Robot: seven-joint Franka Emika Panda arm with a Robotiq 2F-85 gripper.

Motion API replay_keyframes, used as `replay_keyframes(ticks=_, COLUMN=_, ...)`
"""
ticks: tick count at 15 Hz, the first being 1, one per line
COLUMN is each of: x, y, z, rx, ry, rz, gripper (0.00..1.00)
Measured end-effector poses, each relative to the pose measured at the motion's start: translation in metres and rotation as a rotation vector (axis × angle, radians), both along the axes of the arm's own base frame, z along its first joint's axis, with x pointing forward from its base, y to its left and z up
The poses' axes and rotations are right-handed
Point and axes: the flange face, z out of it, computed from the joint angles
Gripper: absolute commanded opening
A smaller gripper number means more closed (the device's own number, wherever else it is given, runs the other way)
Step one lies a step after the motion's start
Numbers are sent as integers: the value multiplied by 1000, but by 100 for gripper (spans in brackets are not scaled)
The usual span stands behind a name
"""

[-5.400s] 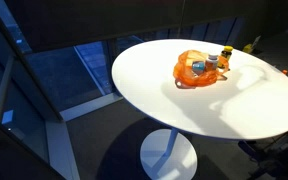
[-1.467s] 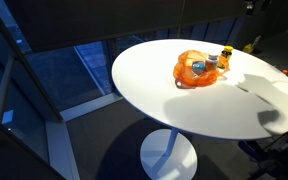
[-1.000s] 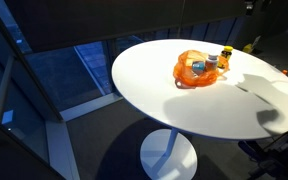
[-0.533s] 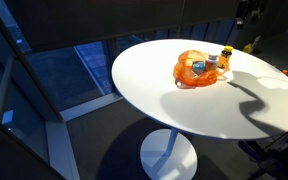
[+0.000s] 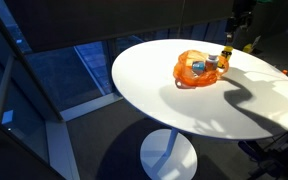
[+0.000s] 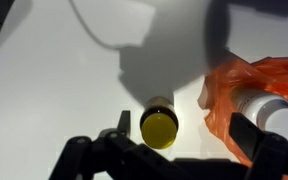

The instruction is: Put the brown bottle in the plastic

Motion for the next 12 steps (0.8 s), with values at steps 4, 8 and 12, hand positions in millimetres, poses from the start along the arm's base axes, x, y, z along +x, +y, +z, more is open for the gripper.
replay_keyframes(ticks=4, x=3, y=-13, z=-14, rx=-1, ry=-33, rz=-21, gripper=100)
replay_keyframes(ticks=8, x=3, y=-27, z=-25, rx=14, ry=-58, rz=-60, gripper=100)
replay_keyframes(ticks=12, x=3, y=-32, z=-36, rx=21, ry=-71, rz=-77, gripper=100)
